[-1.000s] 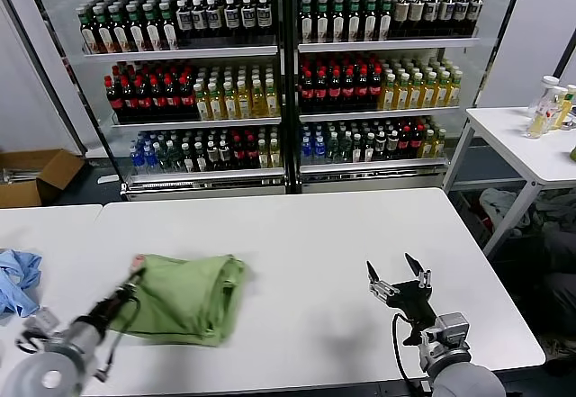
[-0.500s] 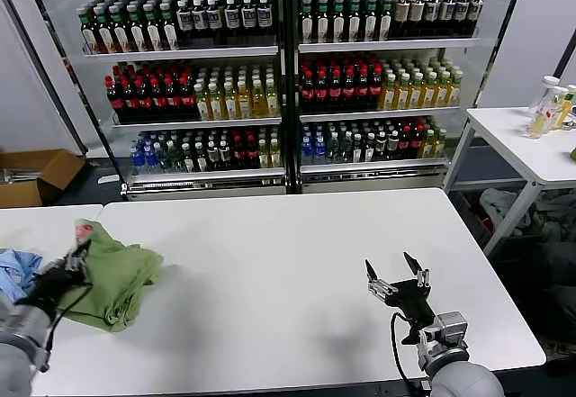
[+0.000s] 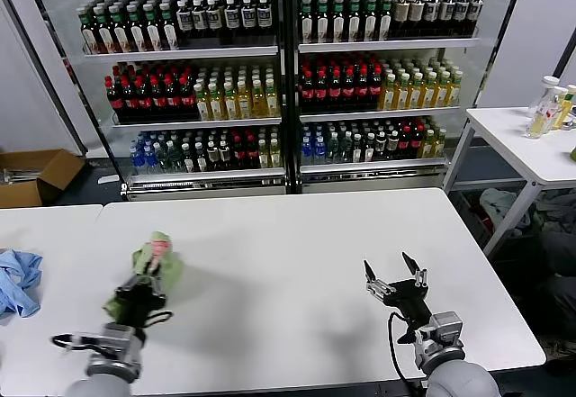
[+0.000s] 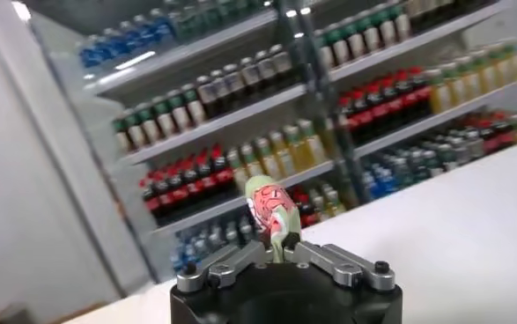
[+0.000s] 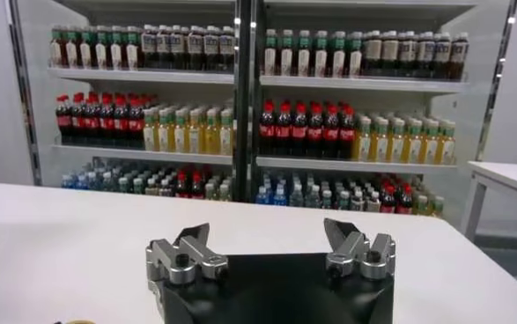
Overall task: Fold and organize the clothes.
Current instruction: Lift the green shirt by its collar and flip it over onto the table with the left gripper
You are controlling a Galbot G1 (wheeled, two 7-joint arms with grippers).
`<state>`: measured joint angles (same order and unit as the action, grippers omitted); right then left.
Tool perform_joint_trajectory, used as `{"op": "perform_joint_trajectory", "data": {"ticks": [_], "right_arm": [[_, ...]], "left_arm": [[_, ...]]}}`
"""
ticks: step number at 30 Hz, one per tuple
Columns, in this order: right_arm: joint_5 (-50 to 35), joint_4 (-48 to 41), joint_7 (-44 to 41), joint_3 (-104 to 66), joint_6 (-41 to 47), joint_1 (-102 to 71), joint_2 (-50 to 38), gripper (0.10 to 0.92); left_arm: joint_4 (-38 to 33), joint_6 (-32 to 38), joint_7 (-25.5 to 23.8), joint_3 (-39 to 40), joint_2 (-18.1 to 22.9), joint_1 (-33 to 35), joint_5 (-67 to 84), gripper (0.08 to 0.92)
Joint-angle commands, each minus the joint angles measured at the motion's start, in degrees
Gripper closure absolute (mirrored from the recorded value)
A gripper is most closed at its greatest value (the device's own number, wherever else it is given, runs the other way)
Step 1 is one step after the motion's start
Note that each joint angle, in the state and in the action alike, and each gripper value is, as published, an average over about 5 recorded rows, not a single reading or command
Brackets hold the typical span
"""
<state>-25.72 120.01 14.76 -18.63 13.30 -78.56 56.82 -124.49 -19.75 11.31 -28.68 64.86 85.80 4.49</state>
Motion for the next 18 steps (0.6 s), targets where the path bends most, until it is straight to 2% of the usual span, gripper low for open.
{"op": "perform_joint_trajectory", "data": {"ticks": [1,9,18], "right_arm": [[0.34,-1.05,-0.08,0.42,-0.1,0.47,0.43,0.203],[0.45,-2.38,-0.2,1.15,-0.22,2.08,0.56,0.202],[0.33,-3.1,-0.43,1.16,-0.52,2.92,0.33,0.203]], "left_arm": [[3.7,-5.21,3.8,19.73,6.82,-10.38,18.78,0.896],[12.14,-6.39,8.19,22.31,11.3,-18.61,40.28,0.896],[21.89,-3.27,8.52,24.29,16.62,-26.23,51.16,0.896]]}}
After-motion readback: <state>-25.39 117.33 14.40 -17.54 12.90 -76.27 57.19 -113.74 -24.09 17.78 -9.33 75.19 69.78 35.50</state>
